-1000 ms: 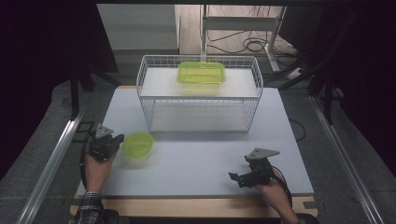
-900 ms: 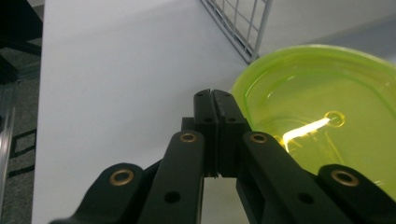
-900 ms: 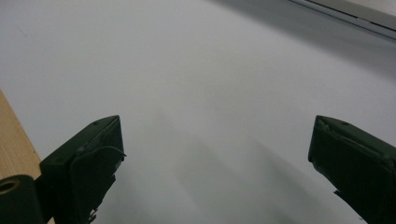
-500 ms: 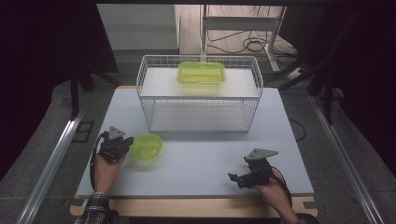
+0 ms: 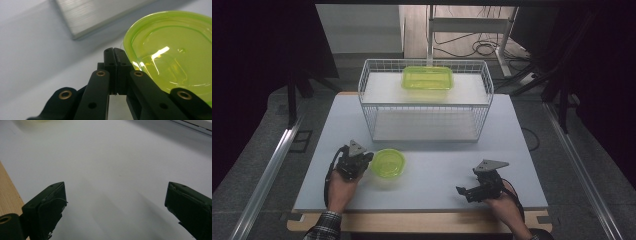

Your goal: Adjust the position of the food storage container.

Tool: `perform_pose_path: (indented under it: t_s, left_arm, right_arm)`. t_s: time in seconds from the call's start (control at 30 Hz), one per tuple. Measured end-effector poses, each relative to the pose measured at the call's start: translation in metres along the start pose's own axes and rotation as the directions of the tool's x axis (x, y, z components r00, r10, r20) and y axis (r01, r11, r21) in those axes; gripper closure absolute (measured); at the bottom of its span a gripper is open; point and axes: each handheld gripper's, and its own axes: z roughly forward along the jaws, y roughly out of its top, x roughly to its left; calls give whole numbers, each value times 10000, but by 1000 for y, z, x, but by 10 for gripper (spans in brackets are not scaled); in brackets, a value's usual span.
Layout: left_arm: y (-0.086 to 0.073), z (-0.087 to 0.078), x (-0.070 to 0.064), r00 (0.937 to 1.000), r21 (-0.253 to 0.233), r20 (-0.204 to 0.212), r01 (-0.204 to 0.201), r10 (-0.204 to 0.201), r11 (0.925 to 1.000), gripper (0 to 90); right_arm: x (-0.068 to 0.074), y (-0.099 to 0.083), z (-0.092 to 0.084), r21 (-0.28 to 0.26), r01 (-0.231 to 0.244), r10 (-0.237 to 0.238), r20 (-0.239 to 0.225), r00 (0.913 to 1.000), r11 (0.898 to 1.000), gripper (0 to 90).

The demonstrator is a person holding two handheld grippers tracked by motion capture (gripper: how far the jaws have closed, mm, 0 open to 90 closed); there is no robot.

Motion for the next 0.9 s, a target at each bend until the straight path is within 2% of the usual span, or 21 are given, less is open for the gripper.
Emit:
perform_pose_path:
  t_s: [0.07, 0.3, 0.43, 0.53, 0.63, 0.7, 0.77, 0.8, 0.87, 0.9]
  left_arm:
    - [3, 2, -8, 9997, -20, 245, -39, 40, 10000, 895]
    - [7, 6, -25, 9977, -69, 604, -320, 323, 9995, 895]
    - [10, 7, -35, 9935, -80, 1008, -523, 529, 9986, 896]
    - [9, 5, -35, 9935, -82, 1014, -516, 522, 9986, 896]
    - [5, 4, -27, 9958, 119, 819, -426, 415, 9990, 896]
    - [3, 5, -25, 9951, 214, 939, -344, 323, 9992, 896]
    - [0, 8, -22, 9904, 362, 1354, -346, 295, 9987, 897]
    - [-2, 12, -25, 9843, 570, 1688, -612, 508, 9965, 897]
    - [-1, 15, -30, 9791, 713, 1912, -836, 686, 9939, 897]
    - [-1, 15, -30, 9791, 713, 1912, -836, 686, 9939, 897]
  right_arm:
    - [0, 0, 0, 19, -9, 9, -13, 10000, 10000, 42]
    - [1, 0, 1, 58, 34, -34, -33, 10000, 10000, 42]
    - [2, 0, 2, 108, 76, -75, -50, 10000, 9999, 42]
    - [2, 0, 2, 116, 112, -111, -65, 9999, 9999, 42]
    - [2, -1, 2, 116, 100, -99, -64, 9999, 9999, 42]
    - [2, -1, 2, 122, 99, -98, -69, 9999, 9999, 42]
    - [2, -1, 2, 146, 102, -101, -92, 9999, 9998, 42]
    - [3, -1, 3, 168, 110, -108, -99, 9999, 9998, 42]
    - [4, 0, 3, 194, 166, -164, -96, 9998, 9997, 42]
    - [4, 0, 3, 194, 166, -164, -96, 9998, 9997, 42]
